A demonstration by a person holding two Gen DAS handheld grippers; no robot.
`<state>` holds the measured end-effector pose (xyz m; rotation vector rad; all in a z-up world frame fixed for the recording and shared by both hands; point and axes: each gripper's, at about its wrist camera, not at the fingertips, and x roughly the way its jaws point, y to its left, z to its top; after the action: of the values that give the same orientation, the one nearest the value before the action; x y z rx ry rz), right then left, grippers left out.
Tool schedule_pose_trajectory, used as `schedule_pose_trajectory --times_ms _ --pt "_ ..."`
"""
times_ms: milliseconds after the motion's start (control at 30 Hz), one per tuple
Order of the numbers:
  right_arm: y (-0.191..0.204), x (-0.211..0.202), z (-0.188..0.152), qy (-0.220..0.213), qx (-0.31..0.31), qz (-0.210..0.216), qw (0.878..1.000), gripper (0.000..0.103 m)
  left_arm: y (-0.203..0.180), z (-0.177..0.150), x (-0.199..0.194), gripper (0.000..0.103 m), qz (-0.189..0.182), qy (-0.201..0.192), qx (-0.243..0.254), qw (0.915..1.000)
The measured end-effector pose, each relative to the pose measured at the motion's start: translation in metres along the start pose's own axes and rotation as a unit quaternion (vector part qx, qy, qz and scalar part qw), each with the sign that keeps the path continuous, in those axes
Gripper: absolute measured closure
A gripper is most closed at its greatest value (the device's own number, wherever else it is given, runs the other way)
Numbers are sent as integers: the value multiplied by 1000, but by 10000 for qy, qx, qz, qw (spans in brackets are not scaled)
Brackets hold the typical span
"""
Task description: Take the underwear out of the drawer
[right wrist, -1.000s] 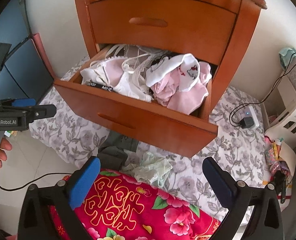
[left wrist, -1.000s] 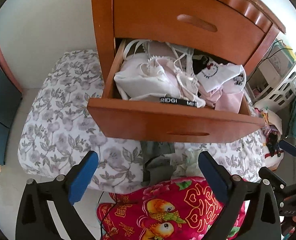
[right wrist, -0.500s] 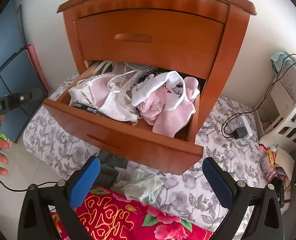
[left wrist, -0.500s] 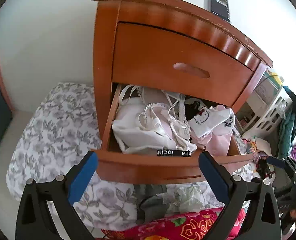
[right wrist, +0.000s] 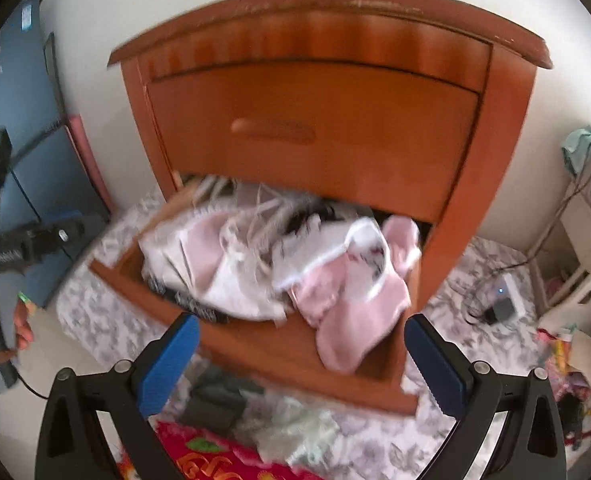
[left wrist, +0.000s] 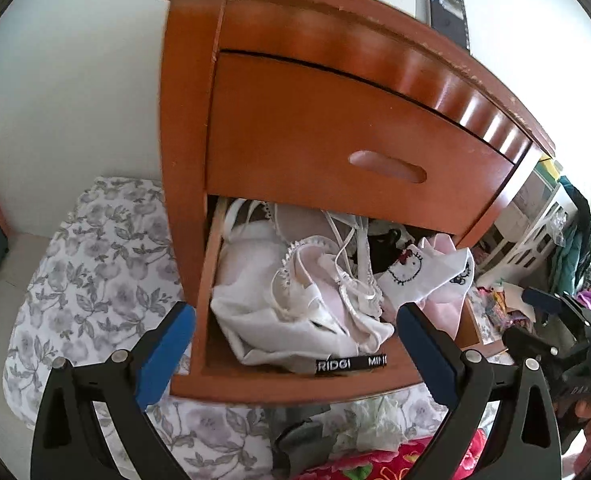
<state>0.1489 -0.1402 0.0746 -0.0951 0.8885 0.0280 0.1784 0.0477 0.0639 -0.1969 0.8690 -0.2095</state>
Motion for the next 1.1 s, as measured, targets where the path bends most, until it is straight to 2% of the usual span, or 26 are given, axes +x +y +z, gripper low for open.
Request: schedule_pose_trajectory --times_ms 67,233,400,600,667,733,800,867,1033,1100 --pt "-5 6 11 -9 87 112 9999 0 1 6 10 3 69 160 -23 9998" --pt "-17 32 26 226 361 72 9991 0 6 13 39 3 139 543 -247 9981" --pt "-31 56 33 345 589 56 9977 0 3 16 64 3 154 797 -243 9964" --pt "-38 78 36 468 725 68 9962 17 7 24 92 3 214 1030 -411 9936" --pt "-40 85 37 500 779 113 9956 29 9 25 99 5 188 1111 -464 9925" --pt "-41 91 36 533 793 131 9953 34 9 25 105 15 225 1185 -447 9917" --pt "-41 95 34 562 782 144 9952 38 11 24 111 20 238 1284 -481 9903" --pt "-41 100 33 604 784 171 9949 49 13 23 116 26 145 1372 -607 9886" --pt "-44 100 32 586 808 255 9947 56 8 25 118 42 -112 1421 -657 9876" --pt "-45 99 31 582 838 311 9943 59 1 24 119 46 -201 1468 -606 9871"
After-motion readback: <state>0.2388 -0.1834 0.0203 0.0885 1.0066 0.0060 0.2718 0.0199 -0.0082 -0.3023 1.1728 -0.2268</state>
